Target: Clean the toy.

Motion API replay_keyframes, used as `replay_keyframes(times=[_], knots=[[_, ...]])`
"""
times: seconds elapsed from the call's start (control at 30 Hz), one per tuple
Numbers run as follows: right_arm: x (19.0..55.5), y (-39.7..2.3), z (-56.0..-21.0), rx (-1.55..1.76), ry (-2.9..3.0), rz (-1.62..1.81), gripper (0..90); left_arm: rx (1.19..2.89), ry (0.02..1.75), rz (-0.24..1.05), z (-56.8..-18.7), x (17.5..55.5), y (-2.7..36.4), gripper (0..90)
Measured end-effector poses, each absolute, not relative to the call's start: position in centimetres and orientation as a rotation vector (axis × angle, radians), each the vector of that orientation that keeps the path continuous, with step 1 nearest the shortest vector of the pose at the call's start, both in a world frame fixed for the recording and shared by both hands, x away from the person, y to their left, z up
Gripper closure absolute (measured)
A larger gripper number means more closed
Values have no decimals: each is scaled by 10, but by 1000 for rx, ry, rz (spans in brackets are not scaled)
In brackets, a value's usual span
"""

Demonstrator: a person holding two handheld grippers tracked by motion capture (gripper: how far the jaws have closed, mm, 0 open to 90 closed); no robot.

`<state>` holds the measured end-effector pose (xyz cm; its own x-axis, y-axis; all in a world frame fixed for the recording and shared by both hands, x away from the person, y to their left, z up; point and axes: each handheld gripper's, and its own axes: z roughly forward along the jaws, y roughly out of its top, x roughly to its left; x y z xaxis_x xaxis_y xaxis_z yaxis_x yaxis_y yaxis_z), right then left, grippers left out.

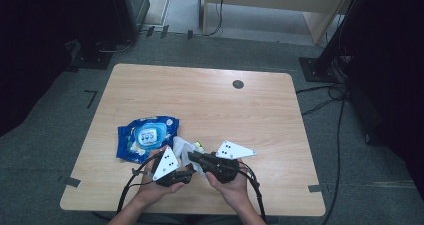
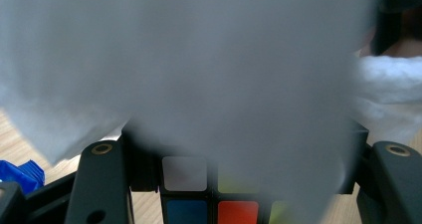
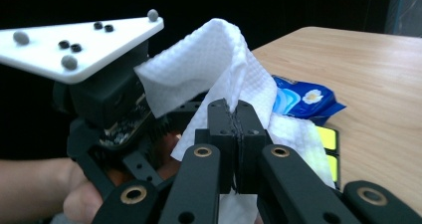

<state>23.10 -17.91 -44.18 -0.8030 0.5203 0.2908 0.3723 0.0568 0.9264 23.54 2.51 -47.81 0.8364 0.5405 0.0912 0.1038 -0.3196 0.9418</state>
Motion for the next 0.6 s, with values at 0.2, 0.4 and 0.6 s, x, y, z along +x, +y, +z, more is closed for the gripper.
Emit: replay_keyframes(times=[0.2, 0.4, 0.6], knots=[[233, -178, -444, 966, 2144, 1840, 895, 1873, 458, 506, -478, 229, 21, 345], [238, -190, -444, 1046, 2056, 1766, 894, 1844, 472, 496, -475, 229, 24, 345], [237, -202, -446, 1067, 2029, 1737, 895, 1827, 533, 473, -474, 236, 30, 345]])
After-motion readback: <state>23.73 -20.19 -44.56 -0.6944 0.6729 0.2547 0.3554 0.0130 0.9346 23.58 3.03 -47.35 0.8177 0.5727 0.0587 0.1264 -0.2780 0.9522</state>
